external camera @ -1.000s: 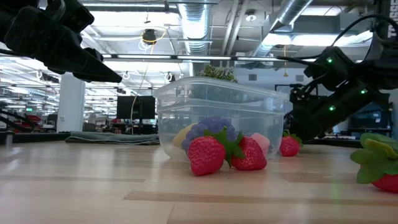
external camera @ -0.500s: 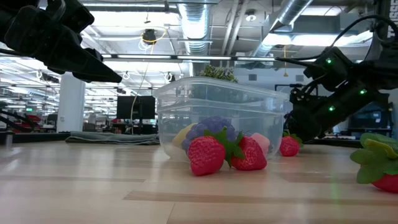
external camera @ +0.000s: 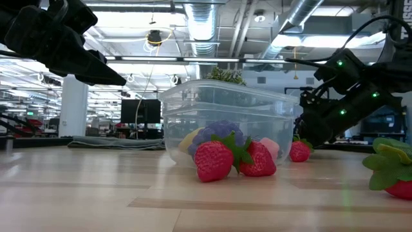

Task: Pick and placing Produce into tupperware
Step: Put the peach into the transparent bin, then put the cherry into the transparent

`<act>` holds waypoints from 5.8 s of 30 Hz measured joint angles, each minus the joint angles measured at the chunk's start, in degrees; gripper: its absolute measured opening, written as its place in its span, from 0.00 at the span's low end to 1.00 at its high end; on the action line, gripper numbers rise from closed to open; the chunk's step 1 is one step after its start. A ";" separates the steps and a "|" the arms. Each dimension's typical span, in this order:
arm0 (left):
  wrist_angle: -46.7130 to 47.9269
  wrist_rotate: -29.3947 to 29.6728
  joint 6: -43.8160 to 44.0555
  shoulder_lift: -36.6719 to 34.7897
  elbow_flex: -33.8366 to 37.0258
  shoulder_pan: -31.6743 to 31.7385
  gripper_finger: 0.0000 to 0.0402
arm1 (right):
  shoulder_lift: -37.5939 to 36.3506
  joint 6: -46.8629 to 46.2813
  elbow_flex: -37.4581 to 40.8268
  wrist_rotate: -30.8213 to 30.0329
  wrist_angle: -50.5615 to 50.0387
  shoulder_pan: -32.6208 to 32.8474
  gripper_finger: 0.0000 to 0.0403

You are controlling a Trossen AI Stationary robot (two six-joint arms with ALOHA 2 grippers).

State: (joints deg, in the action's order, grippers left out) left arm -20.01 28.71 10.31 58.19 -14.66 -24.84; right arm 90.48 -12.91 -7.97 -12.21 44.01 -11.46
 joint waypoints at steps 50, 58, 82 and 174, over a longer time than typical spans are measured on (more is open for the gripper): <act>-0.09 0.68 0.52 0.00 0.00 0.01 0.56 | -21.33 6.02 -0.71 5.21 -3.34 11.90 0.39; -0.41 1.31 0.52 0.00 0.00 0.00 0.56 | -22.71 11.39 -8.73 5.09 -9.98 16.91 0.39; -0.97 1.29 0.50 0.00 0.00 0.00 0.56 | -8.32 16.47 -25.88 5.13 -20.27 23.47 0.39; 1.66 1.05 -0.02 -0.02 0.02 0.01 0.56 | 8.21 22.60 -19.67 28.95 -11.56 -1.46 0.50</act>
State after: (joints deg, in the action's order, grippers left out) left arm -18.35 29.76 10.28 58.18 -14.63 -24.83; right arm 98.69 9.70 -27.63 16.74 32.45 -12.93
